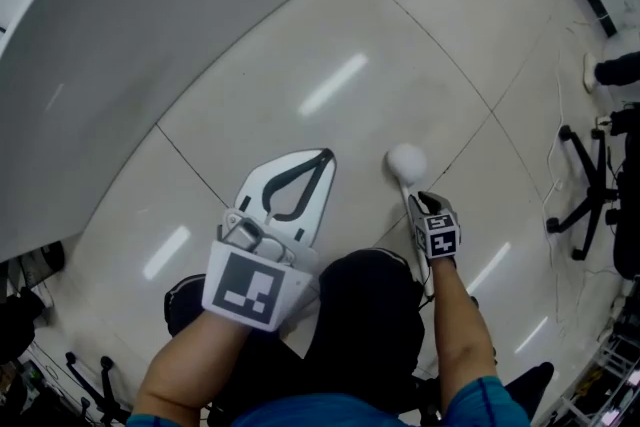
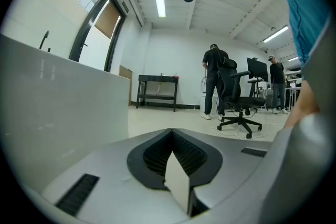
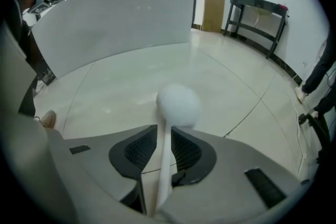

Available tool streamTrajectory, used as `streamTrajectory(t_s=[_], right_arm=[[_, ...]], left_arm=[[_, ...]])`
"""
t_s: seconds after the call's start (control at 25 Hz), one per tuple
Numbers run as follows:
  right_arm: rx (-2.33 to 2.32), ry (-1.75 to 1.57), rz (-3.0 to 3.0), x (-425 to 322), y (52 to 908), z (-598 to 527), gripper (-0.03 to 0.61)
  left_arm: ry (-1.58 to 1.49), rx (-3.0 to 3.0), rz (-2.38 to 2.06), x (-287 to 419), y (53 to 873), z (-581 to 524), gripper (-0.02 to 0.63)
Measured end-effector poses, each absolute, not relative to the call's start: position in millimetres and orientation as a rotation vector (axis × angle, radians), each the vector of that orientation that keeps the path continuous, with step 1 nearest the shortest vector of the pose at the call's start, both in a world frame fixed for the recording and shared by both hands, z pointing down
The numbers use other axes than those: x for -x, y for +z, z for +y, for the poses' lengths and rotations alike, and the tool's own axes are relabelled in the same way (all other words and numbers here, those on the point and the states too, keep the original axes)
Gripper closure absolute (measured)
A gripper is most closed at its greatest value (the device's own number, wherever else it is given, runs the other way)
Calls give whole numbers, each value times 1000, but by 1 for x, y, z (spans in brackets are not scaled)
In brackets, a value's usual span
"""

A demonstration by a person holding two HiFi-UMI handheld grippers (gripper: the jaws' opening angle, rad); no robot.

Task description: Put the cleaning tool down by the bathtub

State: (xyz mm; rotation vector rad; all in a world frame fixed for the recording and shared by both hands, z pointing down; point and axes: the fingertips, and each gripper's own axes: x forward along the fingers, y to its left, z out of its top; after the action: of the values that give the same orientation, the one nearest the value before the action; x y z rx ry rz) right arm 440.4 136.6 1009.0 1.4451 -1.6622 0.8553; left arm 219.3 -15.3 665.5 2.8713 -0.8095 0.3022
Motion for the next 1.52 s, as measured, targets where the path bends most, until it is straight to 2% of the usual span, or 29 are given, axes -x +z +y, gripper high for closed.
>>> streamTrajectory(t_s=[0.16, 0.76, 0.92, 1.04, 1.24, 1.52], right_arm=[[-1413, 954, -1603, -445, 1042, 150, 445], [-1245, 1024, -1503, -450, 1101, 171, 443], [-1256, 1023, -1510, -450, 1097, 171, 446], [-1254, 1044, -1507, -446, 1100, 171, 485], [-1277, 1012, -1533, -434, 1090, 157, 489], [-1372, 893, -1748, -404, 1029, 77, 489]], left_arm=[[341, -2889, -777, -223, 676, -14, 614], [344, -2892, -692, -243, 679, 2, 614], [371, -2906, -649, -247, 682, 6, 614], [371, -2908, -644, -248, 684, 3, 614], [355, -2914, -637, -250, 684, 2, 614], [321, -2921, -649, -243, 678, -2, 614]])
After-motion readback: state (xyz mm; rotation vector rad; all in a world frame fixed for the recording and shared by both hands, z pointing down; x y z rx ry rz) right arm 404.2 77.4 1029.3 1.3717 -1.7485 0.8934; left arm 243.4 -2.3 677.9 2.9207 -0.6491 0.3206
